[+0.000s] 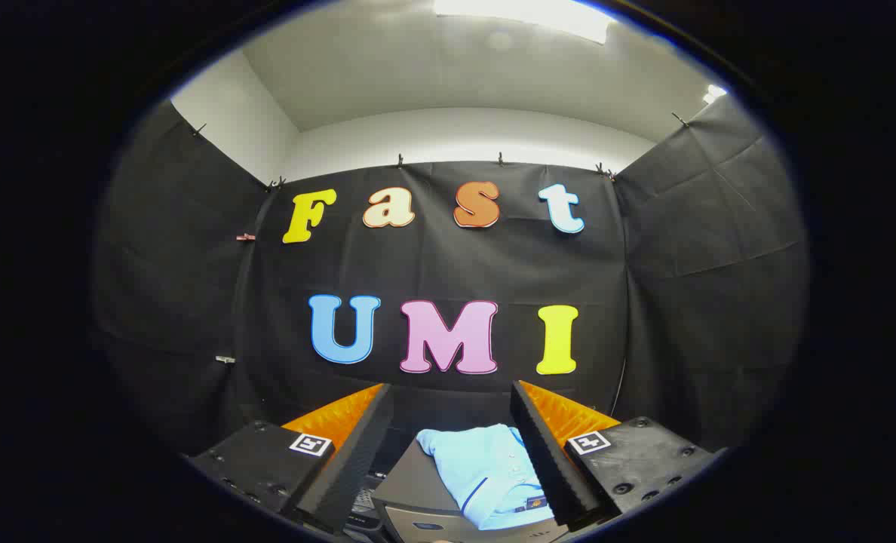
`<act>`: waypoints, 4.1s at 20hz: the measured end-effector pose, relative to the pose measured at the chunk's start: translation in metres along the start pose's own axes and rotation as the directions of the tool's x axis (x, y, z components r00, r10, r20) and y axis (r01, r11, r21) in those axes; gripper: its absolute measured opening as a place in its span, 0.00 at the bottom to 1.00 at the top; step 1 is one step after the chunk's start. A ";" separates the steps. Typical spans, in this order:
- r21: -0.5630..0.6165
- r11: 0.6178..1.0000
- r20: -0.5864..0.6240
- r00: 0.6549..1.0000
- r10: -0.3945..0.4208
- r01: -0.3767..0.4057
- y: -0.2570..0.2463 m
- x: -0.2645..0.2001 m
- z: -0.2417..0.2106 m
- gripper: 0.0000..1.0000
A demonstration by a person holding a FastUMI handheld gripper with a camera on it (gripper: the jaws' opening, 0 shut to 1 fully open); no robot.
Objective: Put the clothes into the washing machine and then close the washing machine lid.
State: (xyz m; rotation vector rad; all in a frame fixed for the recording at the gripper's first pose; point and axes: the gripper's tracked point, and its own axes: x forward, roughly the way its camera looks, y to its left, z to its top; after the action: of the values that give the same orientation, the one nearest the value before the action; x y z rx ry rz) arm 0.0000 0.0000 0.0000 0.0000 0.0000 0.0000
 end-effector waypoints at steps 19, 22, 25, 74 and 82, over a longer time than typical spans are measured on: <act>-0.004 1.000 -0.014 1.000 -0.007 0.007 -0.009 0.000 -0.006 0.98; 0.002 1.000 -0.020 1.000 -0.011 0.011 -0.012 0.000 -0.007 0.98; -0.002 1.000 -0.024 1.000 -0.014 0.014 -0.015 0.000 -0.007 0.98; 0.018 0.983 -0.727 0.677 -0.112 0.182 -0.131 0.223 -0.286 1.00; 0.035 0.983 -0.809 0.582 -0.078 0.179 -0.131 0.214 -0.319 0.99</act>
State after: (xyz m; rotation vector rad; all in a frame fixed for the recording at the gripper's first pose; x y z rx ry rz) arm 0.2138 -0.1312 -0.3194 0.1169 0.9378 -0.1503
